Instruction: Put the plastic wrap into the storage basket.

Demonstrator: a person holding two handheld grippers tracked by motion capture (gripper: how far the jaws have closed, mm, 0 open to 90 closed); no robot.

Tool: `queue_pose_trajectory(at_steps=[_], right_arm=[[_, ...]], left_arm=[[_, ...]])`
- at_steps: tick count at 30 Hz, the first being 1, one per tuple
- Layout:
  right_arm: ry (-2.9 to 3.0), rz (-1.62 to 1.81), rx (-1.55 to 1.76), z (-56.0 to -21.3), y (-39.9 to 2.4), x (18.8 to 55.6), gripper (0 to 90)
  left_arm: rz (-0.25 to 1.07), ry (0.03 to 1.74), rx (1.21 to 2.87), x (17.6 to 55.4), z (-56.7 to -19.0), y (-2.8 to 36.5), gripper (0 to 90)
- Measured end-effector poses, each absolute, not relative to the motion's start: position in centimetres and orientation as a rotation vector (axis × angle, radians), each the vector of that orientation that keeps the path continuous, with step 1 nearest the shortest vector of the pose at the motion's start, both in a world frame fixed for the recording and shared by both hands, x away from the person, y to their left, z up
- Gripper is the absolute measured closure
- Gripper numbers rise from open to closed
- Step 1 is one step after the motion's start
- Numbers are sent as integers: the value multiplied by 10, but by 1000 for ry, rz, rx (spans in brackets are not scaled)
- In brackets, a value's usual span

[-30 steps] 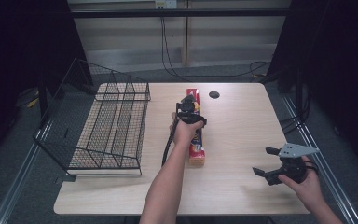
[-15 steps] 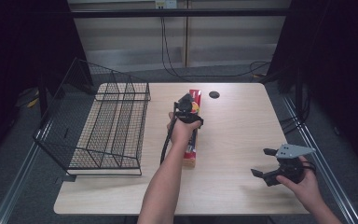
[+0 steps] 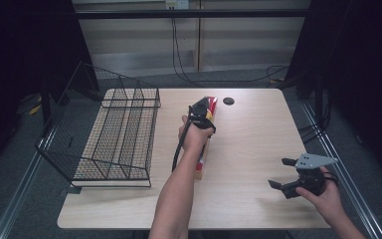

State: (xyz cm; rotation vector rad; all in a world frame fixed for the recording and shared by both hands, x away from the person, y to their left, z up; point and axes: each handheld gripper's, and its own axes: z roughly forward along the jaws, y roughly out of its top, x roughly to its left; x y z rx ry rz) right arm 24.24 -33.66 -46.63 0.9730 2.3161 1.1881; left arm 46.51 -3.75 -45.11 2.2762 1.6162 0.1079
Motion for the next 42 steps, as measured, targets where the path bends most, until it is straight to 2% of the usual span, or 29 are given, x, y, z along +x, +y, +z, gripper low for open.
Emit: queue_pose_trajectory(at_steps=[16, 42], right_arm=[[2304, 1190, 965, -466, -337, 243, 42], [2312, 1223, 967, -466, -335, 244, 26]], left_arm=[[53, 1575, 2323, 461, -421, -18, 444], [90, 1617, 2287, 455, -355, 17, 442]])
